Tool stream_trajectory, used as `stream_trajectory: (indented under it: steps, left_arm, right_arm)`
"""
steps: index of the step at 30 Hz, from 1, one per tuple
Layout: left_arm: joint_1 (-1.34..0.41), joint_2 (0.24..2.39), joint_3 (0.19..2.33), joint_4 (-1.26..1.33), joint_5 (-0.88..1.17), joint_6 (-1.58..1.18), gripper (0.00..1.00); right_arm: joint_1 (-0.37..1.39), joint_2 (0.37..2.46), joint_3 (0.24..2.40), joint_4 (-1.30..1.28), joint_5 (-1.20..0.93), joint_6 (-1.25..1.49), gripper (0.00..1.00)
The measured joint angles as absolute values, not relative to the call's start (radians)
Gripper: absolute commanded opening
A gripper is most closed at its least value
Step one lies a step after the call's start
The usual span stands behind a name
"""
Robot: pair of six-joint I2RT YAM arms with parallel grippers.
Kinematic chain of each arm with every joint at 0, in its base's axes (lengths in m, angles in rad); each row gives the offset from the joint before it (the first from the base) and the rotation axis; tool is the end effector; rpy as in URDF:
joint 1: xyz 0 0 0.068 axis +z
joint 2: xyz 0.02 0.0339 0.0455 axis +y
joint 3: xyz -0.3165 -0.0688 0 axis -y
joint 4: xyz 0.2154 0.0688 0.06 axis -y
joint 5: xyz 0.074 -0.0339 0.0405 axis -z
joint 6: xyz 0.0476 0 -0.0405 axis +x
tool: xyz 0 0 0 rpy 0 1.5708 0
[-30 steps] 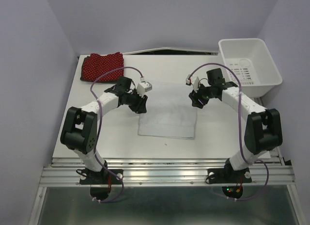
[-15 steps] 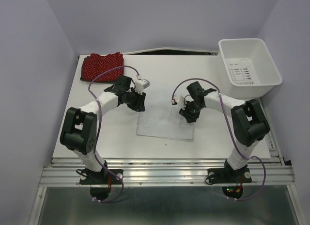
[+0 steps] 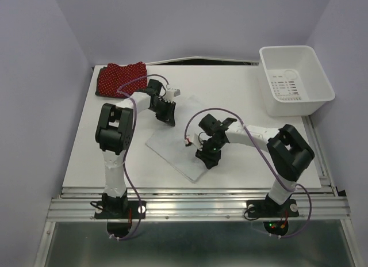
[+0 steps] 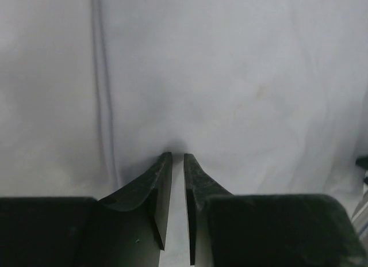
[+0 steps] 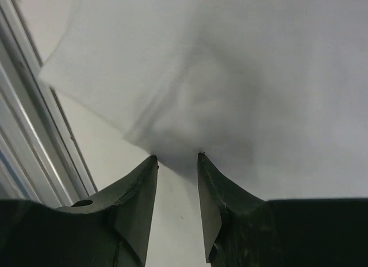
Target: Fold and stack the skirts
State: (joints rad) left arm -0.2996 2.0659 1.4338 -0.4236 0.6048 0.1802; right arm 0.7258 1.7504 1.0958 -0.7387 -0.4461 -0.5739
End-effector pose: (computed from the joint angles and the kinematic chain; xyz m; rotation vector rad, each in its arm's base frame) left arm 0.4080 -0.1543 0.2147 0.8081 2.4231 -0.8328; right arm 0.2142 0.2175 0.2263 -1.8160 2.2921 0.6810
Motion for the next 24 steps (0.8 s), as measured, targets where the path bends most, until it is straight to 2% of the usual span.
stream_trajectory:
  steps: [3,8,11,13,17,22,24]
  left_arm:
    - [-0.3,2.224,1.688,-0.479,0.611,0.181,0.31]
    - [-0.307,2.51,2.192,-0.582,0.645,0.217,0.39]
    - [-0.307,2.539,2.255,-0.605,0.643,0.25,0.42]
    - [-0.305,2.507,2.238,-0.625,0.643,0.28,0.44]
    - [-0.28,2.311,2.028,-0.607,0.638,0.331,0.51]
    - [-0.226,1.818,1.659,-0.556,0.609,0.474,0.55]
    - [-0.22,1.609,1.482,-0.496,0.596,0.545,0.54]
  right_arm:
    - [0.799,1.753,1.097,-0.693,-0.491,-0.513,0.44]
    - [0.846,1.827,1.18,-0.601,-0.549,-0.4,0.59]
    - [0.844,1.824,1.234,-0.563,-0.535,-0.377,0.64]
    - [0.841,1.785,1.24,-0.554,-0.507,-0.379,0.63]
    - [0.777,1.602,1.24,-0.573,-0.46,-0.444,0.63]
    - [0.505,1.387,1.109,-0.549,-0.348,-0.69,0.63]
    - [0.456,1.331,1.013,-0.545,-0.289,-0.813,0.62]
